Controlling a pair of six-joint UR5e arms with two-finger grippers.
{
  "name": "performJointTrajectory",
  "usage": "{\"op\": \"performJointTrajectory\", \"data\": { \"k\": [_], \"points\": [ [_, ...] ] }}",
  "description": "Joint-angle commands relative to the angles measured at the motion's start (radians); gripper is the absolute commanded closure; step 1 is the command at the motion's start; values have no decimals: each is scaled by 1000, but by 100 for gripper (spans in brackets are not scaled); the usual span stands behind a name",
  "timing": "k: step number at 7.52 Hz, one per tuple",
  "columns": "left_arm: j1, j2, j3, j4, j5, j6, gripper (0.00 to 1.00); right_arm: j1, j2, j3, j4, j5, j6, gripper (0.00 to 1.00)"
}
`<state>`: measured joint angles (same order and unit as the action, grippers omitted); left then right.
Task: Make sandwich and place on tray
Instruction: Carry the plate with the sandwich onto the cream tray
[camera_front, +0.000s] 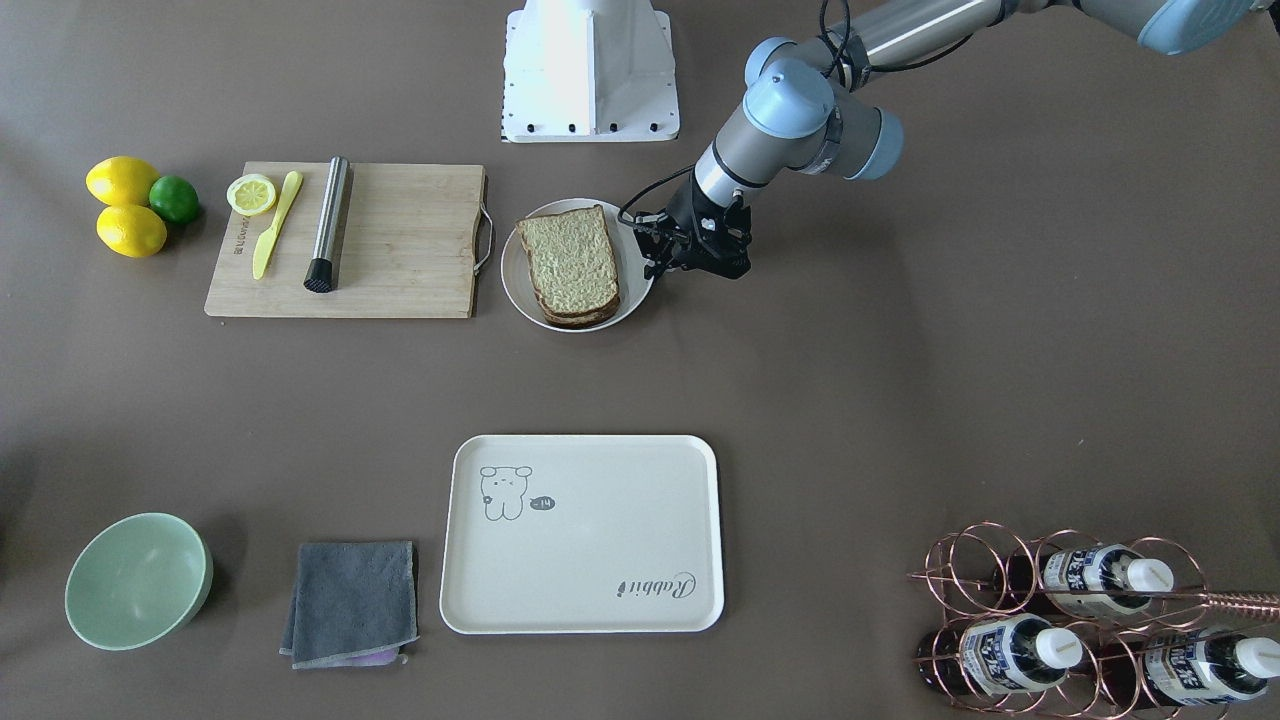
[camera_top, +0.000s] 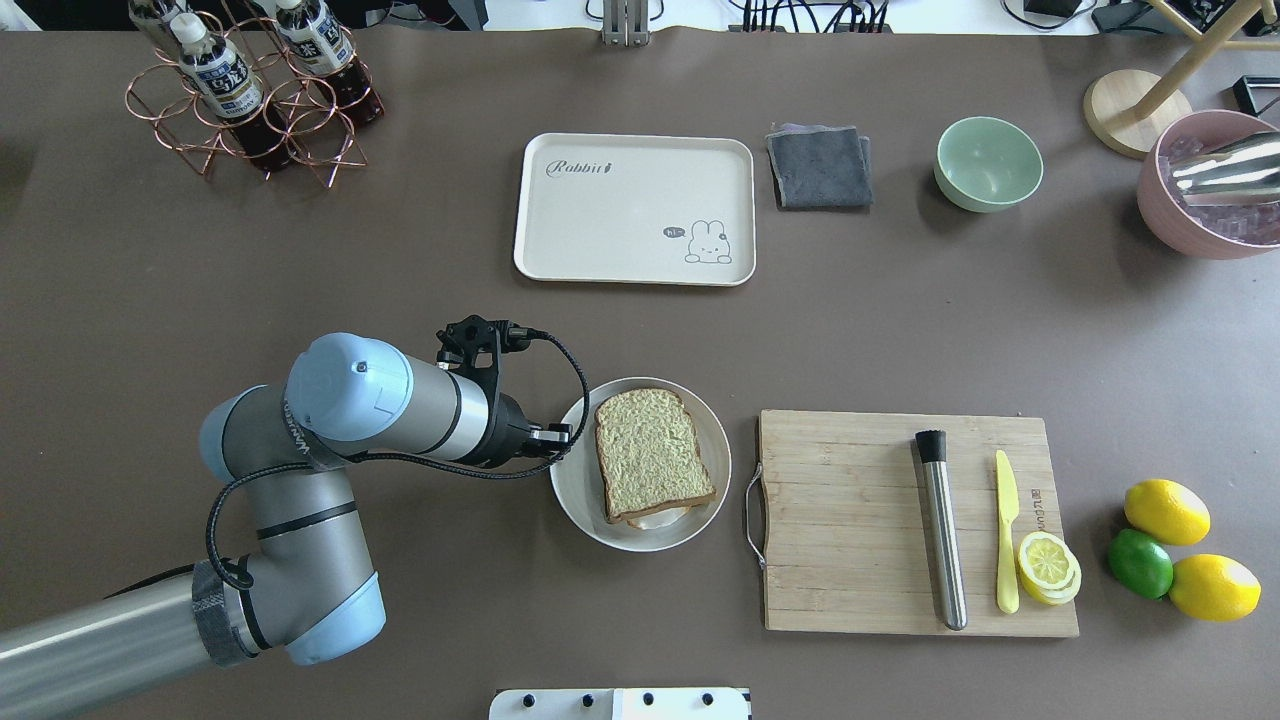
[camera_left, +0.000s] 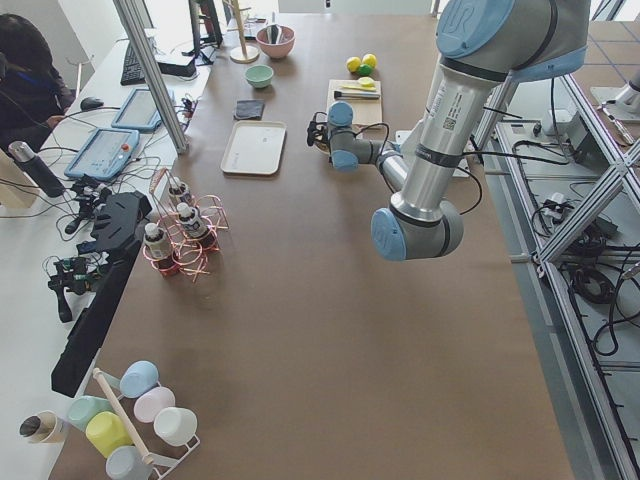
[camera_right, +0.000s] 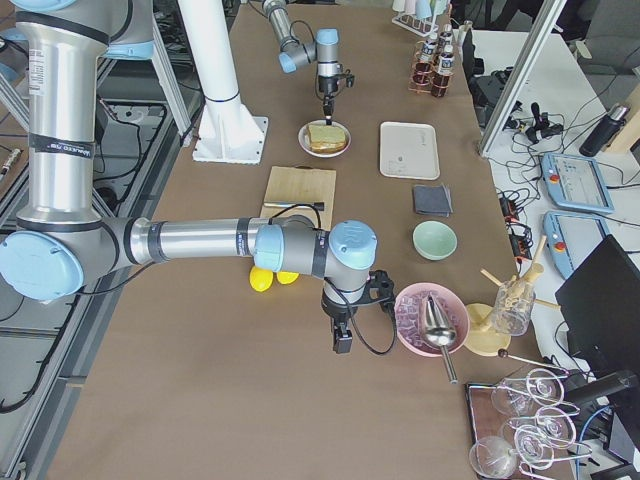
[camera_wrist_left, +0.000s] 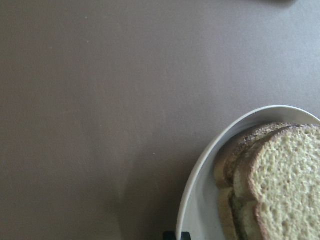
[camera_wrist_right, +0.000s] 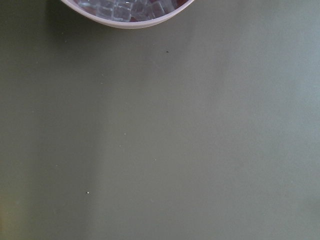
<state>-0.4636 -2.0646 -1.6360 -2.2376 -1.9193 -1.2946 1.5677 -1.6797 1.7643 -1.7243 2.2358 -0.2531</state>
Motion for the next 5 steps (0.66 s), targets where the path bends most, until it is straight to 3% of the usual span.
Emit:
{"op": "performJointTrajectory", "data": {
  "k": [1, 2, 5],
  "points": [
    [-114, -21, 1, 10, -75, -2, 100, 0, 0, -6, 2, -1, 1, 0],
    [-150, -41, 22, 10, -81, -2, 100, 0, 0, -9, 2, -1, 2, 0],
    [-248, -204, 227, 7, -118, 9, 100, 0, 0, -14, 2, -1, 5, 0]
  ]
}}
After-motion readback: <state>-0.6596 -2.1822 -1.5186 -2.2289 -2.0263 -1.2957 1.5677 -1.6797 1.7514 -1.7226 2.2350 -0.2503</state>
